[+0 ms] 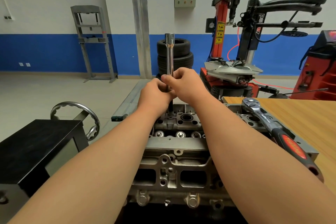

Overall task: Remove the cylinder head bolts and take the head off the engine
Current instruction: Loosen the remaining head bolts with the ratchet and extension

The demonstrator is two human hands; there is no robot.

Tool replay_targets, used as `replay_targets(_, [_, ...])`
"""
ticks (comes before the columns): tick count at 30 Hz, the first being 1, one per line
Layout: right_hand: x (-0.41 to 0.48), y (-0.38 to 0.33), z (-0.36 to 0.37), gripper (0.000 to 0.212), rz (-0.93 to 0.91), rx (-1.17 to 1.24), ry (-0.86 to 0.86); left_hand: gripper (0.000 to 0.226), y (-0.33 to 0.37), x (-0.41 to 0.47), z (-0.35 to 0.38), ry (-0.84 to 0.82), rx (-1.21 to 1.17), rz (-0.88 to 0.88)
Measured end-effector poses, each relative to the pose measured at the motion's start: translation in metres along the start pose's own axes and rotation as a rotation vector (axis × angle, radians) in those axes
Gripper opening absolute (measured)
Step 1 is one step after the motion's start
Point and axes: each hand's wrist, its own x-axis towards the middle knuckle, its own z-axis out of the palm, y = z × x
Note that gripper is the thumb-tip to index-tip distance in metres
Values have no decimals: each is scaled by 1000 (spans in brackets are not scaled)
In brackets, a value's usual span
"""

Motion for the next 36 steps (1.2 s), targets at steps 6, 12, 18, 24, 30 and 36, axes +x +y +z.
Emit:
replay_targets(6, [-3, -1, -6, 31, -69, 55, -80, 8, -1, -3, -1, -173, -28, 28])
replay_targets(12, [-1, -1, -2, 27, -13, 51, -8, 29, 1, 0, 2, -67, 44, -11])
replay_targets(18, [-3, -2, -8, 27, -56, 44, -77, 13, 0, -3, -3, -206, -64, -1])
replay_targets(24, [-1, -2, -2, 29, -12, 32, -30, 18, 0, 1, -2, -141, 17, 25])
replay_targets(30, [-2, -3, -4, 27, -67, 55, -9, 14, 0, 0, -1, -133, -48, 36])
replay_targets(36, [-2, -4, -4, 24, -42, 70, -62, 10, 1, 0, -5, -149, -22, 57])
